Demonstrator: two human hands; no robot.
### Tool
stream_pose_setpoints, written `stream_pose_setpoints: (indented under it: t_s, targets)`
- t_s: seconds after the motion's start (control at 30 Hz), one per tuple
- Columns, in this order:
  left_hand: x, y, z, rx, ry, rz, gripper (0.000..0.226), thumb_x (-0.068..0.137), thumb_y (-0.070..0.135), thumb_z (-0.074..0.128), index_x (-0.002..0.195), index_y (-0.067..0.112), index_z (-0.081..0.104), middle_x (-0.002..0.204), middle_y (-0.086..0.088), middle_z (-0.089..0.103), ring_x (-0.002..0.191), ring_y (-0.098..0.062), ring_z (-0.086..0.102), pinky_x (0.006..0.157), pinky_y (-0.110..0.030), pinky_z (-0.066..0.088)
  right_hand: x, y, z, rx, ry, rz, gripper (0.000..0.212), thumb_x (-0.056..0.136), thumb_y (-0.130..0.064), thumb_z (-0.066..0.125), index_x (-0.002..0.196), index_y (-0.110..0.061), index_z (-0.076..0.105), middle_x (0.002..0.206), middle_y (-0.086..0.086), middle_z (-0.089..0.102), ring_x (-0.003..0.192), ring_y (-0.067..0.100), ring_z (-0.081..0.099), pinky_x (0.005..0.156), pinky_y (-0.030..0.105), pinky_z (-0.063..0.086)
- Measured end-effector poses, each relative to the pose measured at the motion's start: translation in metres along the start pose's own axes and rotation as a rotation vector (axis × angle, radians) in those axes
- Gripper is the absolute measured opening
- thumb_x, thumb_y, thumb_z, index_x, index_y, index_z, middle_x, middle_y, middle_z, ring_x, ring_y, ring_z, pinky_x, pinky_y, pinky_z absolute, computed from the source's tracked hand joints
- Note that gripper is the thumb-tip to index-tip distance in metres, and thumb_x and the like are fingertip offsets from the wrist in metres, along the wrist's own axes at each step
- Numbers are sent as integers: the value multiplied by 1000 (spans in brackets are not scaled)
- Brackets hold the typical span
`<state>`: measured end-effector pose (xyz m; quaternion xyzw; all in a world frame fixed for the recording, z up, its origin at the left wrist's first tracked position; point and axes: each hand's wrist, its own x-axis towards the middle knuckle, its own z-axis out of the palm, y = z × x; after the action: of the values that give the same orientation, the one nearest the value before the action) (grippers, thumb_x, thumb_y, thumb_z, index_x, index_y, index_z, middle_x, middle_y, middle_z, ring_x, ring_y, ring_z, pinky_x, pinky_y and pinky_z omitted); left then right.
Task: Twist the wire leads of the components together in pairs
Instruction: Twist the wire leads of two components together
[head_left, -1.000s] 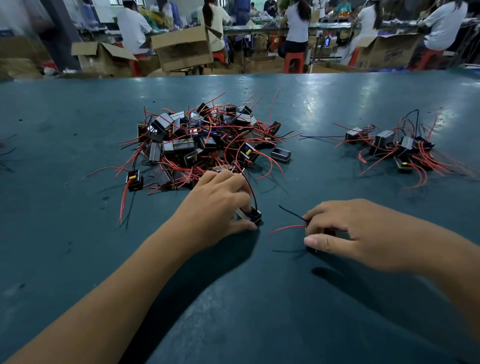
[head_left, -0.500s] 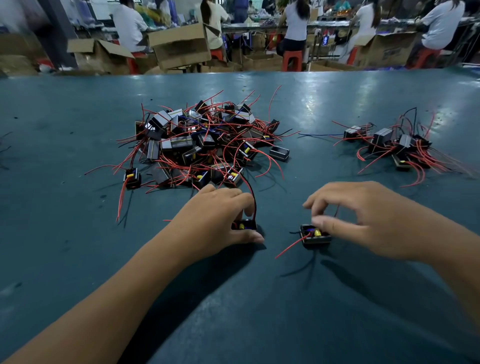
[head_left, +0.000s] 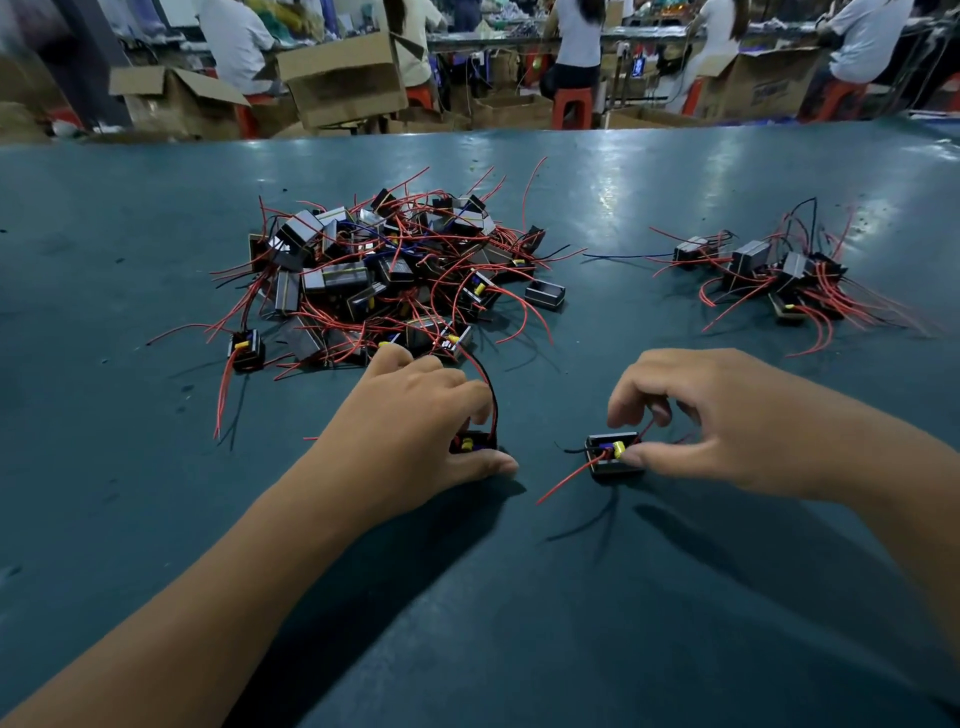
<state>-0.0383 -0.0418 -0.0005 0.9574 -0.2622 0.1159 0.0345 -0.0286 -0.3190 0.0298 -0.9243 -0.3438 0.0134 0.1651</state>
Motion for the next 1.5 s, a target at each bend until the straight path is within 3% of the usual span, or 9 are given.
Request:
stream_pose_setpoints:
  t_s: [0.27,0.43,0.53,0.6,0.77,0.87,1.0,1.23,1.5]
  targets:
    - [-3,-4,-7,30,28,-3,56,80,76,46,100,30,73,102,14,72,102,-13,63,91,-34,33,0,4,1,1,-21,6,14,89,-32,68,101,-36,61,92,-19,57,90,0,53,73,8,35]
    - [-10,6,-19,-198,182,115,42,80,66,60,69,26,67,65,13,63,62,-9,59,57,-33,48,3,2,4,26,-55,1,12,87,-42,67,96,-37,62,91,-17,59,90,4,54,76,17,40]
    - [-9,29,-11,-347,-14,56,49,77,76,58,96,32,70,75,21,66,68,-1,59,66,-31,51,5,3,8,21,-57,-9,10,88,-37,69,97,-35,64,88,-18,59,88,4,53,79,18,40]
    - [-7,38,1,-323,-60,56,44,82,69,62,106,33,69,79,20,65,77,-8,62,70,-31,49,6,2,9,15,-51,-20,9,89,-33,70,97,-33,66,86,-17,58,85,2,53,78,16,39]
    - [-1,36,16,-509,56,12,19,94,35,66,82,20,70,59,9,54,57,-14,47,57,-38,47,7,2,12,-31,-52,-21,4,91,-25,67,93,-28,67,84,-14,57,79,3,52,76,19,39]
    - [-2,35,18,-561,116,-1,17,91,37,68,92,22,73,68,9,64,57,-12,55,57,-35,49,8,2,12,-42,-51,-33,1,91,-26,67,92,-27,67,82,-14,57,77,0,50,72,14,35]
    - [-3,37,10,-572,239,76,39,84,49,72,118,32,65,84,17,55,59,-8,49,58,-30,48,9,2,14,-53,-30,-32,2,90,-23,66,91,-25,65,80,-14,55,72,1,48,70,18,34]
    - [-6,42,3,-439,304,249,17,92,39,68,101,26,75,82,17,50,66,1,42,53,-30,46,9,2,13,-51,-42,-65,10,91,-26,66,101,-27,69,89,-10,59,81,5,52,77,21,39]
    - [-6,43,4,-427,335,254,12,94,26,69,90,17,75,83,7,63,69,-14,59,56,-37,49,10,4,15,-58,-40,-123,8,91,-20,69,97,-23,71,86,-15,52,74,-1,44,73,14,33]
